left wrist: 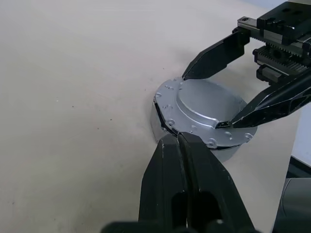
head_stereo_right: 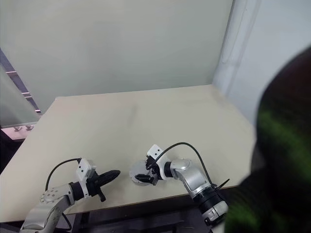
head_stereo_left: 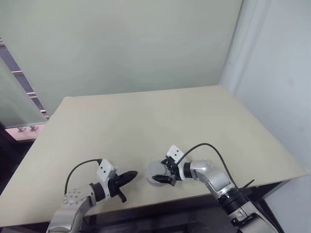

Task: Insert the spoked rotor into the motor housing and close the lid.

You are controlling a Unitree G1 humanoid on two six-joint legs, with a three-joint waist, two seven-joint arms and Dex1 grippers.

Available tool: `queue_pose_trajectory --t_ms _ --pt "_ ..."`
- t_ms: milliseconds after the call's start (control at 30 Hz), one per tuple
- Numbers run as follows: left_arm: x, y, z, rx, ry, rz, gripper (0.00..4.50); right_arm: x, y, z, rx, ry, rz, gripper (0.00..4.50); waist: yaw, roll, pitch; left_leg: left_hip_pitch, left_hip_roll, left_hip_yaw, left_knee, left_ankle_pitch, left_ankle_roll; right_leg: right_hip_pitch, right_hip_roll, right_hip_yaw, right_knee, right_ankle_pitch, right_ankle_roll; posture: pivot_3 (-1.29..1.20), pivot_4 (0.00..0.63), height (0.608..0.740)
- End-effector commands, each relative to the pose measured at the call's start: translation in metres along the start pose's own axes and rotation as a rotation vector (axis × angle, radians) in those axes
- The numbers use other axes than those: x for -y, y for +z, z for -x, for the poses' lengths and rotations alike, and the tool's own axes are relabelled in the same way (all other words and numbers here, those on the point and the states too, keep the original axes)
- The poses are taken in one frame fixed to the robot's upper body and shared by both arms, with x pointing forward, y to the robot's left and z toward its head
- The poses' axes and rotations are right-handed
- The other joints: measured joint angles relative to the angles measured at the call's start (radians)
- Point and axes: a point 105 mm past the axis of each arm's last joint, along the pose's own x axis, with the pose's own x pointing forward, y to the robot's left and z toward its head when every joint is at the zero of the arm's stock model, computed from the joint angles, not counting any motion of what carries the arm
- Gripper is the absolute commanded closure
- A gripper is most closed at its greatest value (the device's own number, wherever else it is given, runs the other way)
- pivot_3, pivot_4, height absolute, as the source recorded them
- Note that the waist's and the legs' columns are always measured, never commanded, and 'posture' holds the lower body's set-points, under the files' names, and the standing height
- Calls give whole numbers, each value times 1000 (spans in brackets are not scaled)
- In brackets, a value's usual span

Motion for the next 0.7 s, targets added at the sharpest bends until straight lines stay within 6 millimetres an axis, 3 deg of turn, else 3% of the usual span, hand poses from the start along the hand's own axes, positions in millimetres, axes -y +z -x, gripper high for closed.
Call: queue_pose_trajectory --t_ms 33,133,267,700 --pt "0 16 2 32 -6 -58 4500 0 6 -3 15 -10 36 8 0 0 0 0 0 0 0 0 0 0 0 0 0 0 0 0 0 740" --pt "0 17 2 30 -7 -60 4500 2 6 -4 13 -32 44 8 0 0 0 0 0 0 0 0 0 0 0 0 0 0 0 0 0 740" --pt "0 17 2 28 -8 -62 4500 4 5 -4 6 -48 59 1249 0 0 0 0 0 0 0 0 0 0 0 0 0 0 0 0 0 740" --pt "1 16 0 28 -15 -57 4500 -2 24 -4 98 -99 9 1267 0 0 0 0 0 0 0 0 0 0 0 0 0 0 0 0 0 740"
